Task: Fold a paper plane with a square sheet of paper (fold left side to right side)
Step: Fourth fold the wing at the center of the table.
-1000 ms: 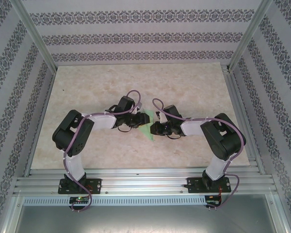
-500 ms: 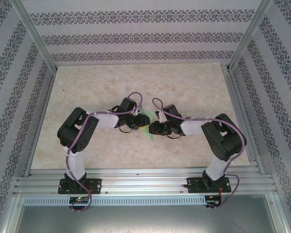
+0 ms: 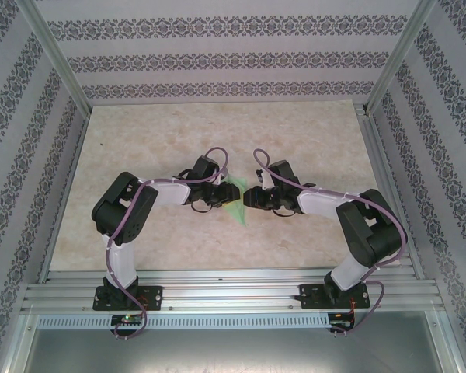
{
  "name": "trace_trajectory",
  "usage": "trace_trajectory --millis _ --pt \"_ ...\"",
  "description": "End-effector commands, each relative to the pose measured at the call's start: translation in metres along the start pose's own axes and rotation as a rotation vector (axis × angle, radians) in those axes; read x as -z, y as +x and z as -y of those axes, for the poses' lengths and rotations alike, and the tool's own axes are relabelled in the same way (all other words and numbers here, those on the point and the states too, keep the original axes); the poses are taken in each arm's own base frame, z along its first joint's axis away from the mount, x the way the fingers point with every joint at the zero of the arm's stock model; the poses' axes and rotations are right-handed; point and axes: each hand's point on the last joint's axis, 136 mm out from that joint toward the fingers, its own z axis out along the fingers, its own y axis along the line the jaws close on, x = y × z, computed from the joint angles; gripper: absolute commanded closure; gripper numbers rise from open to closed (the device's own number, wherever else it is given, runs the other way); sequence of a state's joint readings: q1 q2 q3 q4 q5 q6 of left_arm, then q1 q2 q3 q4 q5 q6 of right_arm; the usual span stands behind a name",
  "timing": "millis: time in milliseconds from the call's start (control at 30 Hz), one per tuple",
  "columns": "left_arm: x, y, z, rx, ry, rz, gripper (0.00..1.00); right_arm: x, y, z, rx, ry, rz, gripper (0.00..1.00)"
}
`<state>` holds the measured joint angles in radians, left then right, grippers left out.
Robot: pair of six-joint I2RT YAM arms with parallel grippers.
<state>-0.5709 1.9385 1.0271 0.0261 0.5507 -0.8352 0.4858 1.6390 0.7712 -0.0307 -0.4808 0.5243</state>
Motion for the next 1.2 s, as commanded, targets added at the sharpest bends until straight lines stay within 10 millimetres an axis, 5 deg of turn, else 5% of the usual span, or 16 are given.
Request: trace_trajectory --millis 0,633,1167 --pt "-0.010 0.009 -0.027 0.005 -0.094 -0.016 0.61 -0.003 -0.016 0.000 -0.007 -0.002 0.038 0.70" --pt "-0.010 0.011 -0.030 0.009 -0.102 -0.018 0.61 -0.008 -0.043 -0.008 -0.047 -0.124 0.082 0.72" --pt "-0.010 0.015 -0.036 0.016 -0.112 -0.024 0.61 -0.027 -0.043 0.013 -0.042 -0.069 0.037 0.99"
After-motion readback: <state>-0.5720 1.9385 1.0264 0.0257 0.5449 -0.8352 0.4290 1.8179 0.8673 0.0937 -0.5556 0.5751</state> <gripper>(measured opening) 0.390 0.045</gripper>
